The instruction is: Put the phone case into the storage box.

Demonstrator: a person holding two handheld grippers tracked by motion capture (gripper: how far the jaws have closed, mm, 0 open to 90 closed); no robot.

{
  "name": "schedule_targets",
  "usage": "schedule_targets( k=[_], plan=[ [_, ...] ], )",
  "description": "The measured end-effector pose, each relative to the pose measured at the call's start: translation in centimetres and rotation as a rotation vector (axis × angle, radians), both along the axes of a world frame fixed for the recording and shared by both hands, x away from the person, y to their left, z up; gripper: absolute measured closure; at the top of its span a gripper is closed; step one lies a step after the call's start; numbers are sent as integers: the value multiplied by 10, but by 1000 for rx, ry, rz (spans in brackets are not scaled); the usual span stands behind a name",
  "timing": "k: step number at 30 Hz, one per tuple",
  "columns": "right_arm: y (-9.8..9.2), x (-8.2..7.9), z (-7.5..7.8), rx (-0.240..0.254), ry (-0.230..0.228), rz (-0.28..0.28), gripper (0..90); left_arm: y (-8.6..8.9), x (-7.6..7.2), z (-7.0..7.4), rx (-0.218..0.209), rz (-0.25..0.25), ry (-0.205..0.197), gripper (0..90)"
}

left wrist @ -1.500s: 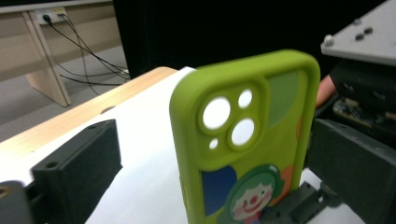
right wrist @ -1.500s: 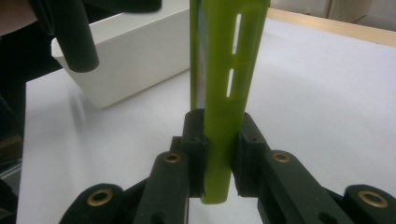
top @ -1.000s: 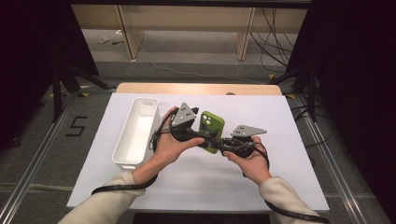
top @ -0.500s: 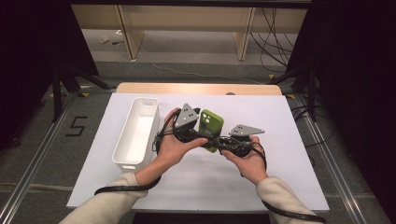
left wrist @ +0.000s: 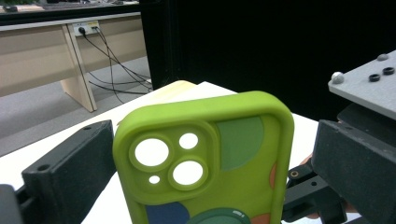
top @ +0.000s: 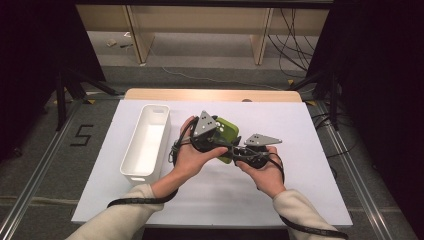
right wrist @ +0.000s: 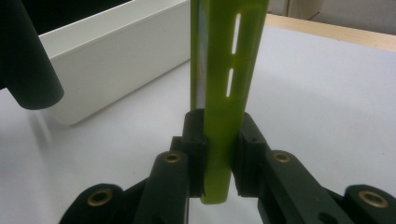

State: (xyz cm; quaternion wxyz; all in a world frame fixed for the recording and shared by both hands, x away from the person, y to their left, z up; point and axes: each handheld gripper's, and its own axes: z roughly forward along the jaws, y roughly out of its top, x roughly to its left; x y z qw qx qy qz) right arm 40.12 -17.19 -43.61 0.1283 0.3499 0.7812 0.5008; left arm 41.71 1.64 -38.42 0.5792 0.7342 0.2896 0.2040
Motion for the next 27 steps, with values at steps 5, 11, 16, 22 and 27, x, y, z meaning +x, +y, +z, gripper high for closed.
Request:
schedule_targets(
  k=[5,11,16,22,27],
  plan=[
    [-1,0,1,2,-2,-6,782,-2,0,-1,0,12,0,0],
    [0,0,1,2,-3,-11,782,-3,0,-1,-8,33,-11,29],
    [1,0,0,-7,-5,-9,782,-3,0,-2,-10,40,-8,58],
    [0,0,1,-2,-8,-15,782,-2,0,-3,-13,51,-5,130],
    [0,0,0,-2,-9,-17,782,-1,0,-3,-21,46,-1,150]
  ],
)
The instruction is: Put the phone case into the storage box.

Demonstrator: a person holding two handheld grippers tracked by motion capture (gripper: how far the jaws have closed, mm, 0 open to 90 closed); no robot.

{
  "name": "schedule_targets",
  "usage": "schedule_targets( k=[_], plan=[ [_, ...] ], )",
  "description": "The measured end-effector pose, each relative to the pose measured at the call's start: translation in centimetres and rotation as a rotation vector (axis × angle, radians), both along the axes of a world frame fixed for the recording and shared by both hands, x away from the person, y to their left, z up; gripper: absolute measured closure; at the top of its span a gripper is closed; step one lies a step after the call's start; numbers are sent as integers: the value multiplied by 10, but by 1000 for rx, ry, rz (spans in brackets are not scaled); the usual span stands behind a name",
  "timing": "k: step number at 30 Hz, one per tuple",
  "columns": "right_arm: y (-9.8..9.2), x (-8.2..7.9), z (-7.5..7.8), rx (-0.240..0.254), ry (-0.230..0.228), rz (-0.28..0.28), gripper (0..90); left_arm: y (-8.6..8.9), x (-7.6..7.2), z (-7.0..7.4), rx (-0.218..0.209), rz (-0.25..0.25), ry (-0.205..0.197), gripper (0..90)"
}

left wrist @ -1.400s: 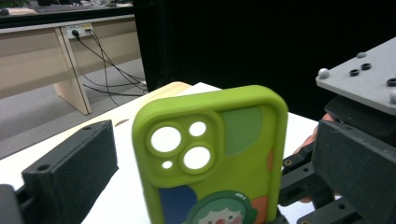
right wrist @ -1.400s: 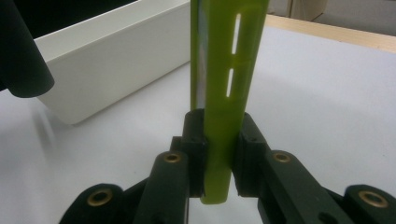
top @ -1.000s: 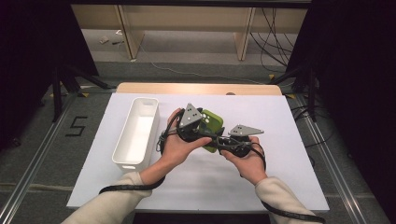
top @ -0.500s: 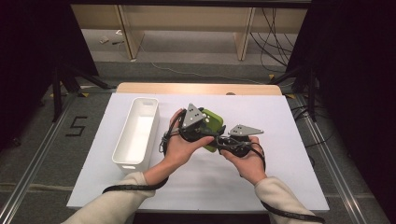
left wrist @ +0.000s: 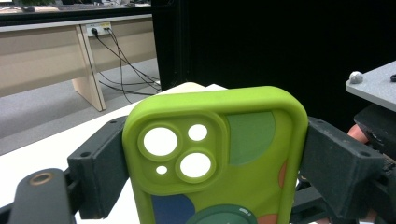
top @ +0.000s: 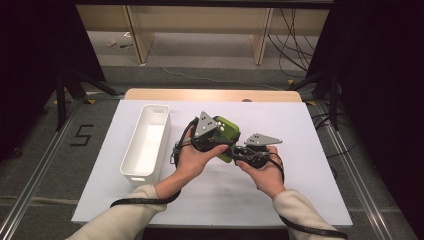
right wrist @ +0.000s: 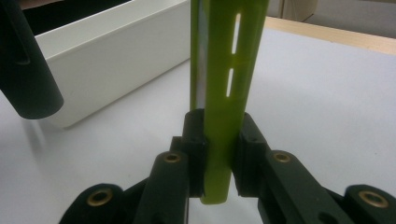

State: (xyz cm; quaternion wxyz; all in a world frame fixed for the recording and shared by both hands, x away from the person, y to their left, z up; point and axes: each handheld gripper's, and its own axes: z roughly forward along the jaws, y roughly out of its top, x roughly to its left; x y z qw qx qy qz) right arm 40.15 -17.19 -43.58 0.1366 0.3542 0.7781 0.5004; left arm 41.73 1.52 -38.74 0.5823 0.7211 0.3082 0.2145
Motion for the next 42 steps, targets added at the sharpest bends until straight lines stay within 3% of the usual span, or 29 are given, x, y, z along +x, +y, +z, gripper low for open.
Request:
schedule_targets(
  k=[11,15,21,28,42],
  plan=[
    [0,1,0,-3,-22,13,756,3,1,2,5,-5,-2,162],
    [0,2,0,-29,-42,25,633,4,1,3,10,-1,-4,163],
    [-4,3,2,-31,-81,50,408,7,1,7,8,3,-12,163],
    [-10,2,5,-47,-112,76,207,14,3,12,4,11,-20,164],
    [-23,-2,6,-23,-136,81,161,25,3,19,-5,29,-34,164]
  ],
)
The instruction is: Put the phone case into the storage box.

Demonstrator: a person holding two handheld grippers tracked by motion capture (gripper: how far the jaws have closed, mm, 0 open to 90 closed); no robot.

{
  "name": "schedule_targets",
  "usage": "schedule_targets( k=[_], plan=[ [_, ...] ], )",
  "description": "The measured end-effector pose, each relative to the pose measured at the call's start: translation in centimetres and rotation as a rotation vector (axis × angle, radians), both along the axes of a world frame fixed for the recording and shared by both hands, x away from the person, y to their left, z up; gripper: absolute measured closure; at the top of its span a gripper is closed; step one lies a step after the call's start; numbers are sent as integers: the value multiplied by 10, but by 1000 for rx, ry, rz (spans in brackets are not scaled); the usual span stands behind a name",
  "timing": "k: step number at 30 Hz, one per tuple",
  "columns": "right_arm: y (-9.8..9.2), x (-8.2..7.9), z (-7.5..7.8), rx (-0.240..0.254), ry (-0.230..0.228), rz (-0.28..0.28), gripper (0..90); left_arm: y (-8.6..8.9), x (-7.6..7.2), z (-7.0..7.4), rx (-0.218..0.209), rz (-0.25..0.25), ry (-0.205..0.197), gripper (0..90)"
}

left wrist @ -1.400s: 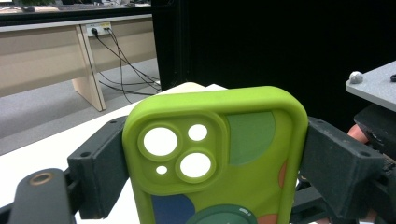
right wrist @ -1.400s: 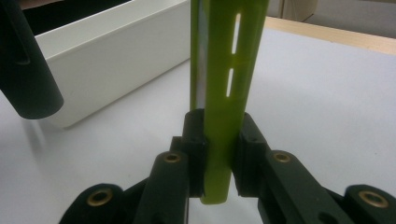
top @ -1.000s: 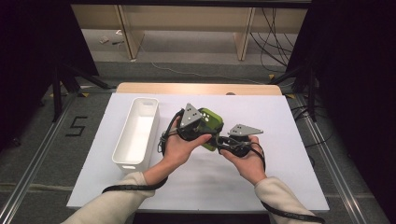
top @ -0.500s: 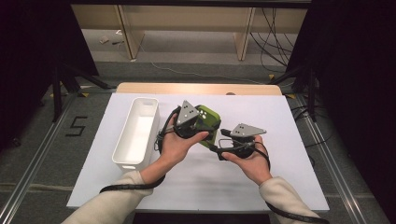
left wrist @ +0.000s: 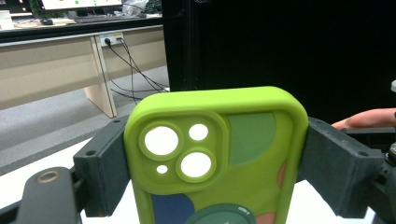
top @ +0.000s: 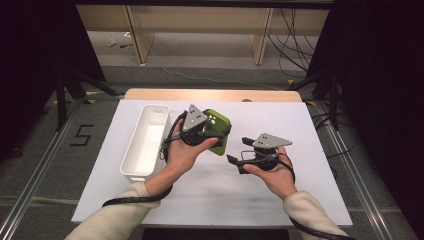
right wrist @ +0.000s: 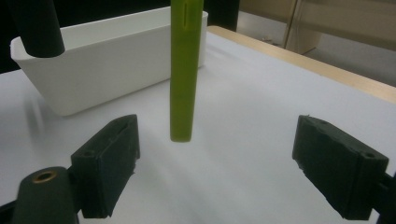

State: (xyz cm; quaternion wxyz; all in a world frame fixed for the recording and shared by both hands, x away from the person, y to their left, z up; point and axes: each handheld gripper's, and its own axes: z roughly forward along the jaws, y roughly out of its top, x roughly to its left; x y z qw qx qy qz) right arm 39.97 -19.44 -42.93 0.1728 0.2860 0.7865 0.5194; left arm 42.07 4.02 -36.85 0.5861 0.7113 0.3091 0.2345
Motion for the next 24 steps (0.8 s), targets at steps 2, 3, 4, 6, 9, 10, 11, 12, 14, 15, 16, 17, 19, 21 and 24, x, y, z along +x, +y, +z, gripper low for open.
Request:
schedule_targets(
  k=[2,3,4,6,9,10,11,12,14,15,16,17,19,21,24],
  plan=[
    [-2,-1,1,4,-4,0,160,2,0,1,-3,1,-2,164],
    [-3,-2,1,12,-7,-1,160,3,0,2,-4,1,-5,164],
    [-5,-2,2,14,-11,-1,159,4,0,3,-6,3,-4,164],
    [-7,-3,3,22,-19,-4,159,5,0,4,-8,4,-5,164],
    [-11,-5,4,32,-25,-3,159,8,0,5,-12,9,-5,165],
    [-13,-6,4,33,-26,-5,159,8,1,5,-11,8,-6,165],
    [-14,-6,4,37,-29,-7,159,9,1,6,-14,12,-6,165],
    [-15,-7,4,39,-29,-7,159,10,1,6,-15,13,-6,164],
    [-17,-8,3,35,-32,-8,159,11,1,6,-14,16,-6,165],
    [-18,-9,3,36,-30,-7,159,11,1,7,-13,17,-6,165],
    [-18,-9,3,35,-30,-8,159,12,1,7,-12,18,-6,165],
    [-20,-9,3,38,-32,-8,159,13,1,7,-10,18,-7,165],
    [-21,-10,3,37,-36,-8,159,14,1,7,-11,24,-6,165],
    [-24,-11,4,40,-39,-8,159,16,1,7,-11,26,-6,165],
    [-27,-12,4,44,-44,-11,159,20,2,8,-12,33,-8,165]
  ],
)
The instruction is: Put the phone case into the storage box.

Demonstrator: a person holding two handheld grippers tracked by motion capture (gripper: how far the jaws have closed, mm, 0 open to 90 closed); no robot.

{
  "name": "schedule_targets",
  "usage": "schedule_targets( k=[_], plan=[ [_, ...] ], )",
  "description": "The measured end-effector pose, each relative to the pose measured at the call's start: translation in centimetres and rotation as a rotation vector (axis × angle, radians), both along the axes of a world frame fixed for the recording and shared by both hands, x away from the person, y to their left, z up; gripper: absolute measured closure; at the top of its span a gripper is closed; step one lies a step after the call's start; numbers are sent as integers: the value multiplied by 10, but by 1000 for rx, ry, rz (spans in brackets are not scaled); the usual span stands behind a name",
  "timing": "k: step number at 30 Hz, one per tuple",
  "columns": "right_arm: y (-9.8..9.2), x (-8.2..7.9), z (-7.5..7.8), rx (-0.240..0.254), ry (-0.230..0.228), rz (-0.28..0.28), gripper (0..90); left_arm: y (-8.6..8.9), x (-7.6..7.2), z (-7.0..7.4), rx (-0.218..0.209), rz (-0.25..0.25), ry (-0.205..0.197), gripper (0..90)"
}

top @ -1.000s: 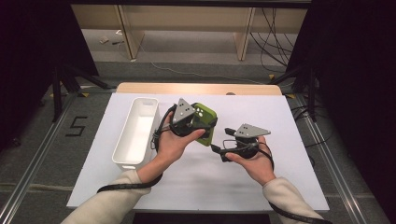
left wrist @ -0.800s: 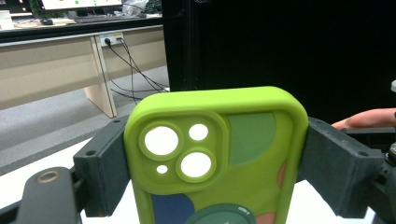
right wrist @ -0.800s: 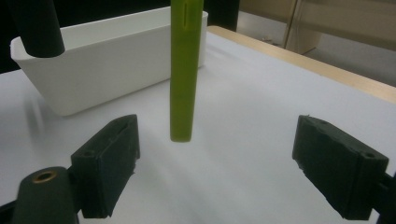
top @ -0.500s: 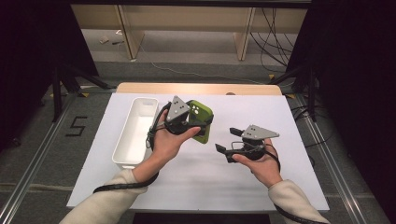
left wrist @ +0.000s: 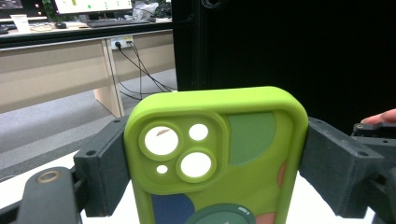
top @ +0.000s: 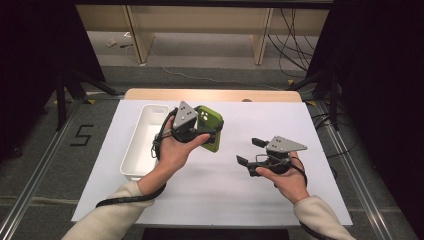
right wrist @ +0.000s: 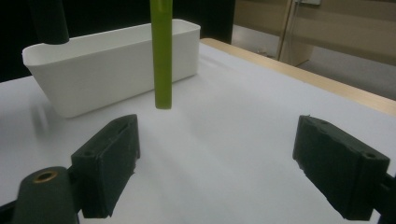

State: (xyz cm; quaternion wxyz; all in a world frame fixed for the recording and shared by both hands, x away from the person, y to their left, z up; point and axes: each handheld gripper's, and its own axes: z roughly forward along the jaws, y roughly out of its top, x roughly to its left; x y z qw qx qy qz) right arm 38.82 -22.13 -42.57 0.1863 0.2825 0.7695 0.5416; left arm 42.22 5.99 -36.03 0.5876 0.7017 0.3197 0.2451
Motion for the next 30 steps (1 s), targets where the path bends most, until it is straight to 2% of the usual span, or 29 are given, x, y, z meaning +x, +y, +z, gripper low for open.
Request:
schedule_targets(
  k=[30],
  plan=[
    [-29,-8,-1,9,-1,-35,159,18,1,5,-8,36,-4,165]
  ],
)
